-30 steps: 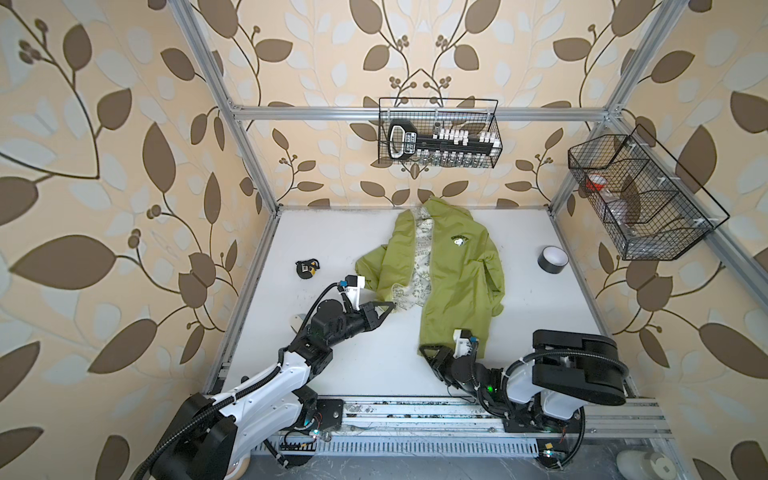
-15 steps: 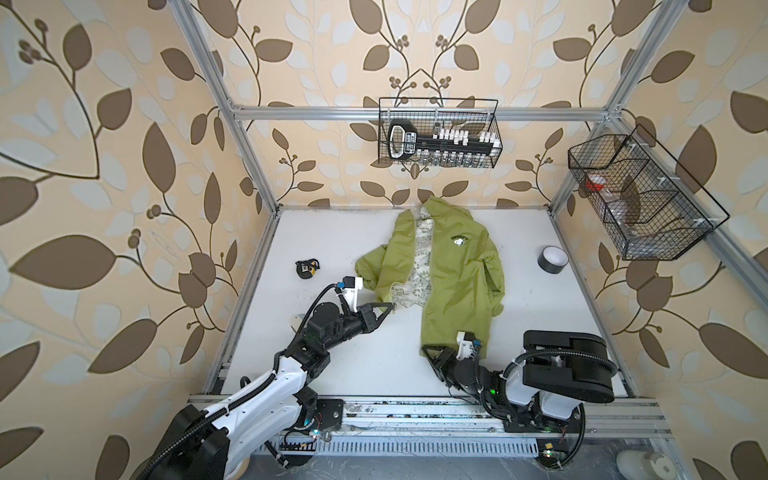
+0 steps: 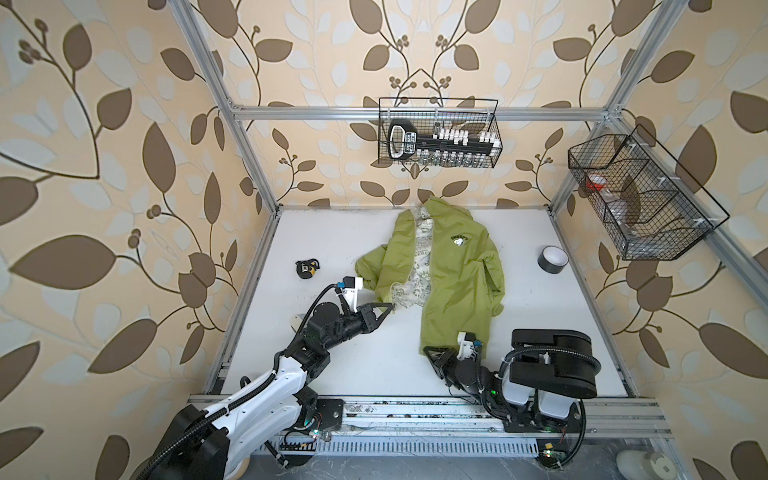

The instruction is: Zip up the jacket

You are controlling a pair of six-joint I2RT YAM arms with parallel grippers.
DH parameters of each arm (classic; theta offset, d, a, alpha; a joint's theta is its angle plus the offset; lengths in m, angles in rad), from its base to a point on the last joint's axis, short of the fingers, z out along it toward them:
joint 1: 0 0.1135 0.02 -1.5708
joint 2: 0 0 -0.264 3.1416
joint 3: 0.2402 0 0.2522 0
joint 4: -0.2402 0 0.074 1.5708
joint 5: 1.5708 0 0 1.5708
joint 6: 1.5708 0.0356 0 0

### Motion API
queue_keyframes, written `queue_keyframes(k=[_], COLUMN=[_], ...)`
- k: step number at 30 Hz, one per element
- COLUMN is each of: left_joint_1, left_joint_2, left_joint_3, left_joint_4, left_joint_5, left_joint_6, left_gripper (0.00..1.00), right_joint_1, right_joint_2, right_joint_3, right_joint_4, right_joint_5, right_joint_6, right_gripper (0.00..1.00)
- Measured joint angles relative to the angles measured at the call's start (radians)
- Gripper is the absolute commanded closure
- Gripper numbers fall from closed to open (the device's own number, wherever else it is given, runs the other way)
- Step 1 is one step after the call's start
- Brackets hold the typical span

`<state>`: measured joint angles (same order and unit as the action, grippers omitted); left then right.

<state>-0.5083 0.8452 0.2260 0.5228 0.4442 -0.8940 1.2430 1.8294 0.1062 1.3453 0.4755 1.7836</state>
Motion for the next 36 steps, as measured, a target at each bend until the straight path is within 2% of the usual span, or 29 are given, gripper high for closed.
queue_keyframes(k=[8,16,26,31,36], left_joint_1=[0.000,0.000,0.000,0.000,0.000], left_joint_2=[0.000,0.002,0.016,0.016,0.017], left_joint_3=[0.000,0.000,0.013,0.018,0.018], left_joint_4=[-0.011,-0.044,-0.078,-0.094,-0.094], left_joint_5=[0.000,-0.002,-0.002,-0.003,-0.007], left_joint_6=[0.000,0.000,0.004,0.005,0.005], left_gripper=[1.00,1.00,1.00,1.00,1.00], right_joint_1=[-0.002,-0.022,-0.091,-0.115,-0.130], right_joint_2=[0.090,0.109,0.097,0.020,-0.133], right_joint_3=[-0.033,-0.056,-0.057,-0.047,0.009], right_joint_4=[0.181,0.230,0.224,0.103,-0.199], right_joint_5=[-0.001,-0.024,-0.116,-0.163,-0.197], right_joint_6=[-0.005,-0.023,-0.073,-0.100,-0.152], right_gripper=[1.00,1.00,1.00,1.00,1.00])
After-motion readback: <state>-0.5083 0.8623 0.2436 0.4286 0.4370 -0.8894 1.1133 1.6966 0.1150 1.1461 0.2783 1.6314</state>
